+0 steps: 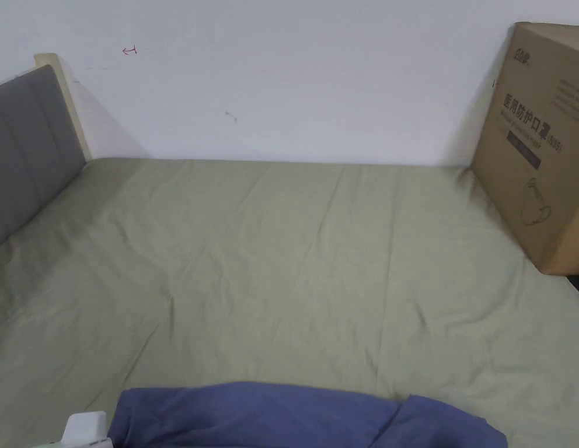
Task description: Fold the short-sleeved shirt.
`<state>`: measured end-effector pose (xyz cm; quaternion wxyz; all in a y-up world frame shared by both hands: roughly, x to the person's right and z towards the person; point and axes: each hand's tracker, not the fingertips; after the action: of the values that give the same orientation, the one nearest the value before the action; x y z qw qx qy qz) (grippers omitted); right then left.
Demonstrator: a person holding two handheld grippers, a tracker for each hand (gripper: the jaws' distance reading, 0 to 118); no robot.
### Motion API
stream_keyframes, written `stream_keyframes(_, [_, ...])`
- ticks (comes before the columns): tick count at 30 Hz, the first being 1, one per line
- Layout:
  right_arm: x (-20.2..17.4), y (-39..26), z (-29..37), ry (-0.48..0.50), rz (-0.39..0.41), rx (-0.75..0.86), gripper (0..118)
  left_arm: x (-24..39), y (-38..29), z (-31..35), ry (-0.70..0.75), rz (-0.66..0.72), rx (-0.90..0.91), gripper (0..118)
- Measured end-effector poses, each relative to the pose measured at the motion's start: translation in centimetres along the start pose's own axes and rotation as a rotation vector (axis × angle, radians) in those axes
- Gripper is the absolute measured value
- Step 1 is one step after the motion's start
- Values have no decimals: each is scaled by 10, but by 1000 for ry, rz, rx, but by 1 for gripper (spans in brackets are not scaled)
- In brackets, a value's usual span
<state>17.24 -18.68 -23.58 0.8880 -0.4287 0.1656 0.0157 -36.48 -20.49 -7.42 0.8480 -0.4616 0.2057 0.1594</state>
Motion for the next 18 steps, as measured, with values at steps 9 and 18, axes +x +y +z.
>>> stream_keyframes(9, [-44,93,96,-14,162,409,85,58,53,122,-87,-95,457,96])
stream_keyframes(18, [-96,147,153,-20,229,723,85,116,94,186,-30,-147,852,96])
